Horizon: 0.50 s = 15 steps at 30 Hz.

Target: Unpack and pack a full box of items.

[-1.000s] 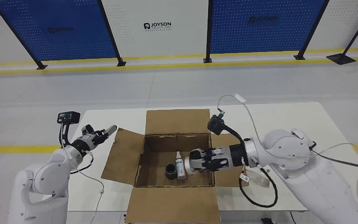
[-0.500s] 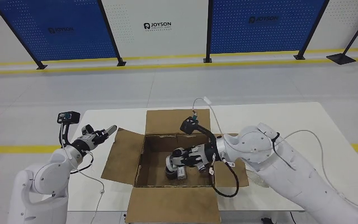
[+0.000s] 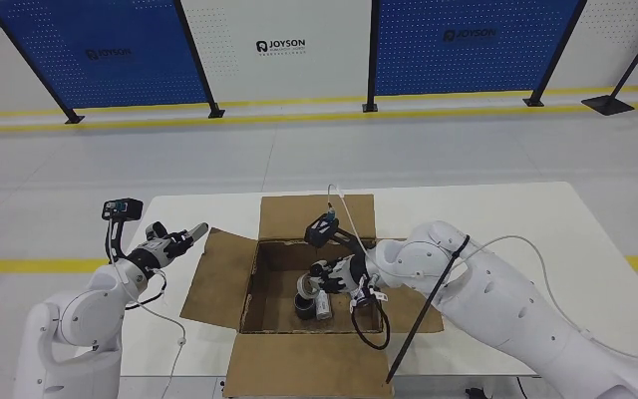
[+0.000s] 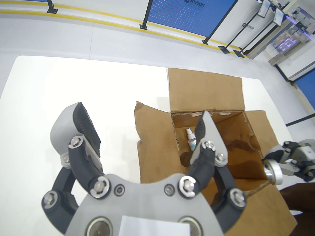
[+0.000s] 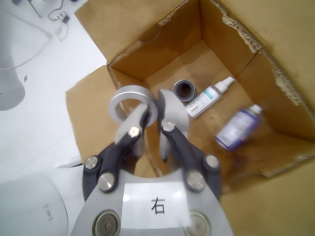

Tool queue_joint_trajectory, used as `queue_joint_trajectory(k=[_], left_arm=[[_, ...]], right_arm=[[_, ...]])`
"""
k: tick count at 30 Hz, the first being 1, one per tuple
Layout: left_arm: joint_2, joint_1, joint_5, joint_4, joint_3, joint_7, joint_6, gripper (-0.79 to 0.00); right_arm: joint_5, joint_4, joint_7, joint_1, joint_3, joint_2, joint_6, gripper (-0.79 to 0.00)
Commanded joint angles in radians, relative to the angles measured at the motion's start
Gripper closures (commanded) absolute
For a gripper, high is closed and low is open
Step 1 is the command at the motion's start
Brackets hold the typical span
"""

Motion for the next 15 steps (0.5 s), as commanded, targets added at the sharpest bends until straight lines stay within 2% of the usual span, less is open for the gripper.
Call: queue_joint_trajectory(k=[1, 9, 15], left_arm=[[0.000, 0.000, 0.000, 0.000, 0.000, 0.000, 0.000, -0.785], [0.000, 0.000, 0.000, 0.000, 0.000, 0.000, 0.000, -0.785], [0.000, 0.000, 0.000, 0.000, 0.000, 0.000, 0.000, -0.785]], right_arm=[[0.000, 0.000, 0.000, 0.000, 0.000, 0.000, 0.000, 0.000], [-0.040, 0.021, -0.011, -0.025, -0.014, -0.007, -0.008, 0.000], [-0.065, 0.140, -0.030, 0.002, -0.131, -0.079, -0.021, 0.000]])
